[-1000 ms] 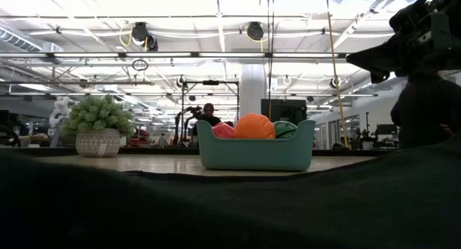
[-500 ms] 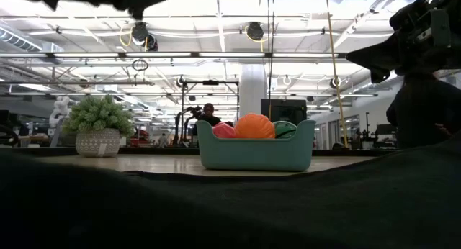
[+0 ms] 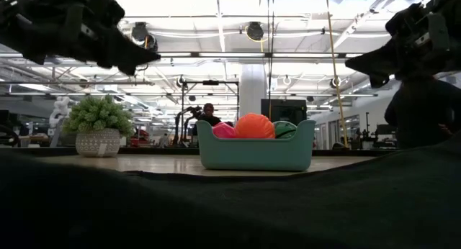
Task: Pick and placing Produce into tupperware
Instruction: Adjust the bin
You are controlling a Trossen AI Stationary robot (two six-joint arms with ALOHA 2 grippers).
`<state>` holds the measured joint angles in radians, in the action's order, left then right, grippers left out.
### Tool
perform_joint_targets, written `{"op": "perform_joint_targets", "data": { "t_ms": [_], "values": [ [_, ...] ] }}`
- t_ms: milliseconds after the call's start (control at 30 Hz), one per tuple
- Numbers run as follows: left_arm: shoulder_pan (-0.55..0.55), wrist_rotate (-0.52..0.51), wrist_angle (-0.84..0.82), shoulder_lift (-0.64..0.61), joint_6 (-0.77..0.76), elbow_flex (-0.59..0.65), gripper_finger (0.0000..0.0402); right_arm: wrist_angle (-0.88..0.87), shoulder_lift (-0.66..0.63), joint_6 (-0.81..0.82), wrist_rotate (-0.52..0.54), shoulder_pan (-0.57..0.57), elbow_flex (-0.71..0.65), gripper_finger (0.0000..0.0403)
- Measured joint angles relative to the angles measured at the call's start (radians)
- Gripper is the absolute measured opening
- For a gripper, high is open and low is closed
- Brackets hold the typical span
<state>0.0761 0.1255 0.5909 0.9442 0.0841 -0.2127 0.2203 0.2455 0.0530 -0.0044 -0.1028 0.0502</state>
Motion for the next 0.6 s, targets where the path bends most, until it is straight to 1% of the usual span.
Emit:
{"op": "perform_joint_targets", "data": {
  "t_ms": [233, 333, 400, 600],
  "values": [
    [-0.036, -0.068, 0.133, 0.218, -0.022, 0.007, 0.0000, 0.017, 0.075, 0.027, -0.001, 0.000, 0.000, 0.0000],
    [-0.039, -0.074, 0.207, 0.295, -0.044, 0.007, 0.0000, 0.015, 0.110, 0.037, -0.030, 0.001, 0.000, 0.0000],
    [-0.039, -0.074, 0.224, 0.340, -0.061, 0.007, 0.0000, 0.018, 0.133, 0.041, -0.052, 0.007, 0.000, 0.0000],
    [-0.040, -0.074, 0.242, 0.439, -0.096, -0.023, 0.0000, 0.072, 0.208, 0.077, -0.053, 0.052, 0.000, 0.0000]
  ]
}}
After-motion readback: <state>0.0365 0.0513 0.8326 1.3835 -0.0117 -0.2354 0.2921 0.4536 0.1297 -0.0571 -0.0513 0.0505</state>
